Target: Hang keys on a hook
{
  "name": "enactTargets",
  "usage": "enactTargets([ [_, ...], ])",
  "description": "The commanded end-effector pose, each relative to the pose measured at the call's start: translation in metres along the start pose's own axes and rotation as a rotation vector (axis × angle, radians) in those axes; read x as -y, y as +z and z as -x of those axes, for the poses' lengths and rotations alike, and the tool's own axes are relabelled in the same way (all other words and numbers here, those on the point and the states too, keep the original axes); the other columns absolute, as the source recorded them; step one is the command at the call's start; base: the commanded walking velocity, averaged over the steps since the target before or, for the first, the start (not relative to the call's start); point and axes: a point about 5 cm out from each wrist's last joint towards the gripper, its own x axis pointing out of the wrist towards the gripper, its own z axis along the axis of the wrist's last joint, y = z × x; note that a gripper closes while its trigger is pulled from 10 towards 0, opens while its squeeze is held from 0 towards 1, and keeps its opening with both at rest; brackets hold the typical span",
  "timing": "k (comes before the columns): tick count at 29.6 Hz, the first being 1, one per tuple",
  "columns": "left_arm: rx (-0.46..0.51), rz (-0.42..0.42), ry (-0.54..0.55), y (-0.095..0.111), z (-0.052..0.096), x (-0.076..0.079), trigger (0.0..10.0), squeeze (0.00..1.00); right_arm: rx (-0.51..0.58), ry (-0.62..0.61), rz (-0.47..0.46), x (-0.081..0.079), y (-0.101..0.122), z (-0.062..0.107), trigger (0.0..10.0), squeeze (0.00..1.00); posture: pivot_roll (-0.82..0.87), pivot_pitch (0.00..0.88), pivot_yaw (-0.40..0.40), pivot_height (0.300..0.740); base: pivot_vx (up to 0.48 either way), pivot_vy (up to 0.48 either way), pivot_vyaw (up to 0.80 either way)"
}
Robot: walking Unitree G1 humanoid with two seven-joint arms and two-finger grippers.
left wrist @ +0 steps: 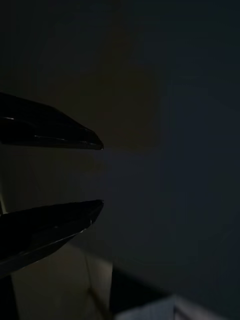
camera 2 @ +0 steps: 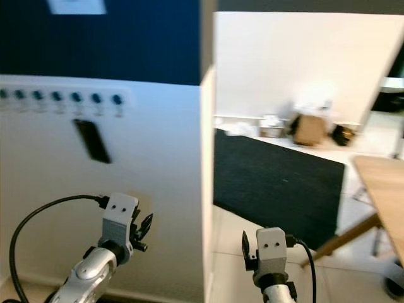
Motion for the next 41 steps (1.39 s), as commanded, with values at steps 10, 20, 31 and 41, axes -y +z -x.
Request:
enactTargets([
  [10,-0.013,-0.001,-0.001,-0.0036,-0.0015,0.0018,10.0,0.00,-0.029,0.005,-0.005,-0.0003,-0.0067,0.0032,10.0,0.00,0.06,0.095,0.029,0.740,0.000,0.000,-0.80],
  [20,-0.015,-0.004,-0.002,-0.0041,-0.0015,0.0015,10.0,0.00,-0.029,0.007,-0.004,-0.0012,-0.0067,0.0027,10.0,0.00,0.06,0.092,0.030,0.740,0.000,0.000,-0.80],
  [31,-0.014,-0.007,-0.003,-0.0044,-0.0016,0.0007,10.0,0.00,-0.029,0.012,-0.002,-0.0021,-0.0073,0.0016,10.0,0.00,0.06,0.085,0.029,0.740,0.000,0.000,-0.80],
  [41,-0.011,-0.007,-0.004,-0.0038,-0.0023,0.0007,10.0,0.00,-0.030,0.013,-0.002,-0.0023,-0.0072,0.0013,10.0,0.00,0.06,0.087,0.030,0.740,0.000,0.000,-0.80],
])
